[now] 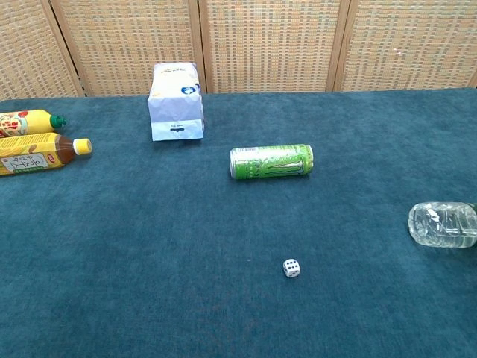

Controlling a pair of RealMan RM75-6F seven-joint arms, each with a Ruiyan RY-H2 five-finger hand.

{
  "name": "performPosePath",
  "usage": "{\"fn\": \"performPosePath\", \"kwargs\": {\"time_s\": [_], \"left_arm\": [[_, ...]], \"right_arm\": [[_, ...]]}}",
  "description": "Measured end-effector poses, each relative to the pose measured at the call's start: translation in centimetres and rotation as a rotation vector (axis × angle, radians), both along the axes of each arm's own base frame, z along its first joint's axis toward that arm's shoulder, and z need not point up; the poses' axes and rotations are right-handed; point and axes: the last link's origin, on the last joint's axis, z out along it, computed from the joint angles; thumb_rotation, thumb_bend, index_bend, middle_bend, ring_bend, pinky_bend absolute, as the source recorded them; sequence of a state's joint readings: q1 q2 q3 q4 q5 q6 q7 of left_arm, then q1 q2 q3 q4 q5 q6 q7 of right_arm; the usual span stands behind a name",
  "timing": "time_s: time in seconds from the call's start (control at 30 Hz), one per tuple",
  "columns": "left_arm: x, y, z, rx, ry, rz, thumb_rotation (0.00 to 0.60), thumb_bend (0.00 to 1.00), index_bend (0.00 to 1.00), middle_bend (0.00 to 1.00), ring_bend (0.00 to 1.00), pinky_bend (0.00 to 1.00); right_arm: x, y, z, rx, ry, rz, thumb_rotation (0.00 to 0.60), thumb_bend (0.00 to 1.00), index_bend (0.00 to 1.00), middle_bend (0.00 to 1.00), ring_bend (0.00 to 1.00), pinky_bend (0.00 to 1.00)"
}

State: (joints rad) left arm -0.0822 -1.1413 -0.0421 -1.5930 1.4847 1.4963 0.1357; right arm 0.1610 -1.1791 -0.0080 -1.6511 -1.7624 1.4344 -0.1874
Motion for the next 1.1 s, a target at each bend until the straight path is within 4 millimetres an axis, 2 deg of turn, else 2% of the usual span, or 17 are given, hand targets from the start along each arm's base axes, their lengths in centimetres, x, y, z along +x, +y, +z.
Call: {"fn": "performPosePath", "kwargs": {"time_s": [0.27, 0.6, 0.77, 1.1], "left_arm": [[-0.1, -0.1, 0.0, -0.002, 0.000, 0.000, 0.600, 0.20, 0.00, 0.00, 0.00, 0.00], [0.2, 0.0, -0.4, -0.014, 0.006, -0.013, 0.600, 0.20, 0.00, 0.00, 0.00, 0.00], [0.1, 0.0, -0.5, -0.017, 0.008, -0.011, 0.600, 0.20, 0.00, 0.00, 0.00, 0.00], [0.0, 0.0, -0.6, -0.020, 0.008, -0.011, 0.600, 0.20, 0.00, 0.00, 0.00, 0.00]], "right_arm": [[2.4, 0.7, -3.5, 0.123, 0.036, 0.085, 0.600, 0.18, 0.41, 0.00, 0.00, 0.00], [5.9, 1.1, -7.6, 0.229, 0.058, 0.158, 0.600, 0.19, 0.44, 0.00, 0.00, 0.00], [7.6, 0.5, -9.2, 0.259, 0.059, 0.178, 0.600, 0.19, 0.44, 0.00, 0.00, 0.00], [9.7, -1.0, -11.2, 0.278, 0.050, 0.188, 0.600, 0.20, 0.44, 0.00, 0.00, 0.00]]}}
